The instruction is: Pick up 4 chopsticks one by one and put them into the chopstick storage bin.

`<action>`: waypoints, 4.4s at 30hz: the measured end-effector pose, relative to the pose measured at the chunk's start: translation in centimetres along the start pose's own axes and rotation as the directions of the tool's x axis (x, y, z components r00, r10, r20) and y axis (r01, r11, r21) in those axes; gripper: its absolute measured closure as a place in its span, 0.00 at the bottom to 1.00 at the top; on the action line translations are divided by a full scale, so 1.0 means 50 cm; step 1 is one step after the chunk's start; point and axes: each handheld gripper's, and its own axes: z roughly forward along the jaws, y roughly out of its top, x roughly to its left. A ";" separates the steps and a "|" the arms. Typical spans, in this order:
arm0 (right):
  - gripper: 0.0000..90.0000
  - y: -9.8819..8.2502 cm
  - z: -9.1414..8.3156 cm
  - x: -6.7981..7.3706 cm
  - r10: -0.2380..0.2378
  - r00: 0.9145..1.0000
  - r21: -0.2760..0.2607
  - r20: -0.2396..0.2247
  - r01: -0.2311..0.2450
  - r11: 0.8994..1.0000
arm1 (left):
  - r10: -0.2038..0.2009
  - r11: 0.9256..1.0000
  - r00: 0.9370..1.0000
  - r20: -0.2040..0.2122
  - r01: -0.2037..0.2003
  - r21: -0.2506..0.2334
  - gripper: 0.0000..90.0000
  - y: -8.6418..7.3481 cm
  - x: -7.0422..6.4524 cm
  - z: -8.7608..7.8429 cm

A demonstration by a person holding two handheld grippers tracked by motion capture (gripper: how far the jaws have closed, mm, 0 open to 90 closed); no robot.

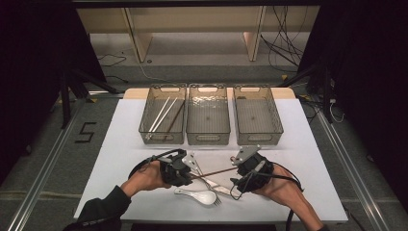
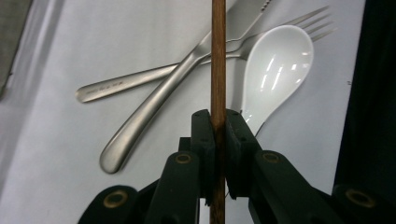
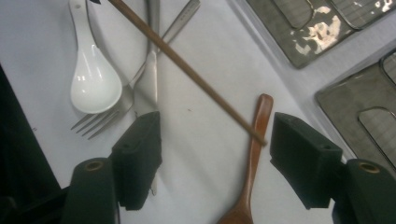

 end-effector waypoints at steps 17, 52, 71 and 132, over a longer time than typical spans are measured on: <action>0.32 -0.034 0.010 -0.005 0.143 0.989 -0.037 0.045 -0.141 0.989 | -0.197 0.978 0.978 -0.063 0.191 -0.090 0.92 -0.037 0.054 -0.054; 0.29 -0.038 0.027 0.004 0.149 0.988 0.007 0.039 -0.149 0.989 | -0.445 0.872 0.890 -0.105 0.403 -0.280 0.92 -0.101 0.136 -0.116; 0.28 -0.037 0.029 0.007 0.148 0.988 0.005 0.041 -0.148 0.989 | -0.508 0.812 0.854 -0.112 0.432 -0.392 0.92 -0.089 0.186 -0.164; 0.28 -0.040 0.033 0.007 0.137 0.990 0.017 0.030 -0.137 0.990 | -0.683 0.705 0.704 -0.195 0.566 -0.428 0.92 -0.095 0.370 -0.117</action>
